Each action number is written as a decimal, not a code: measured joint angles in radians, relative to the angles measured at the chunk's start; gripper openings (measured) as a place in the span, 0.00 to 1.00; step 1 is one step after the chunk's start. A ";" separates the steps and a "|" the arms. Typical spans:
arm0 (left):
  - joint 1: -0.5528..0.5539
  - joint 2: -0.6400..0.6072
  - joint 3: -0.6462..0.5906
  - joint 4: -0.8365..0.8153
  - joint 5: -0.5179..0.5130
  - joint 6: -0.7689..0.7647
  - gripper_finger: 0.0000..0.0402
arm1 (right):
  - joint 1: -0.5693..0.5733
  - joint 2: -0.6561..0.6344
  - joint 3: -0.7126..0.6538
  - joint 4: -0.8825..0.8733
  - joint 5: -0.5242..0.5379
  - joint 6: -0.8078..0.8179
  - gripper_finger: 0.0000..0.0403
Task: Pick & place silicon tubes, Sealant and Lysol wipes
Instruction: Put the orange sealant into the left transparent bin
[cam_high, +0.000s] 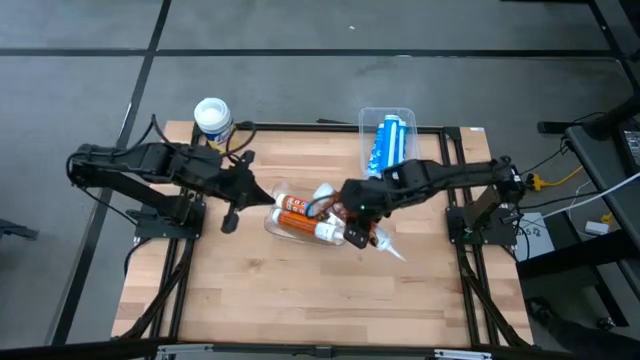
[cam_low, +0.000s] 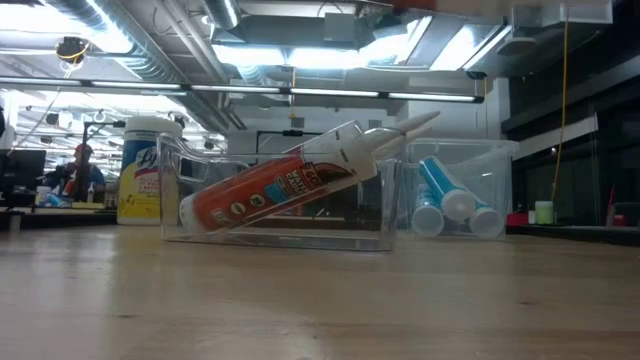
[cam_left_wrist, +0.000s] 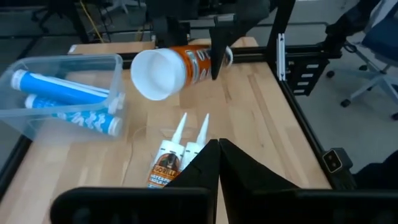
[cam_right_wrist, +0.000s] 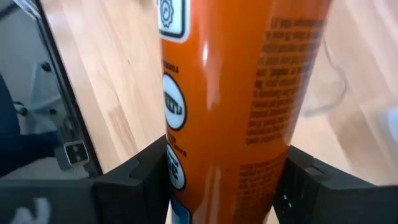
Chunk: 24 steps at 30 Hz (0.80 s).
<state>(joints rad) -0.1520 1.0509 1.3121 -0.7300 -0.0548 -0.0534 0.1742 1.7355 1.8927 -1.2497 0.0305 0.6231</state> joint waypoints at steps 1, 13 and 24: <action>0.000 -0.005 0.000 0.000 -0.006 0.001 0.02 | -0.007 0.000 0.000 0.024 0.001 -0.013 0.52; 0.000 -0.057 0.000 0.002 -0.084 0.004 0.02 | -0.080 0.000 0.000 0.288 0.002 -0.161 0.52; 0.000 -0.062 0.000 0.008 -0.092 0.006 0.02 | -0.142 0.000 0.002 0.331 -0.045 -0.214 0.52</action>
<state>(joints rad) -0.1516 0.9894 1.3117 -0.7219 -0.1469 -0.0471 0.0320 1.7355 1.8949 -0.9184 -0.0142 0.4093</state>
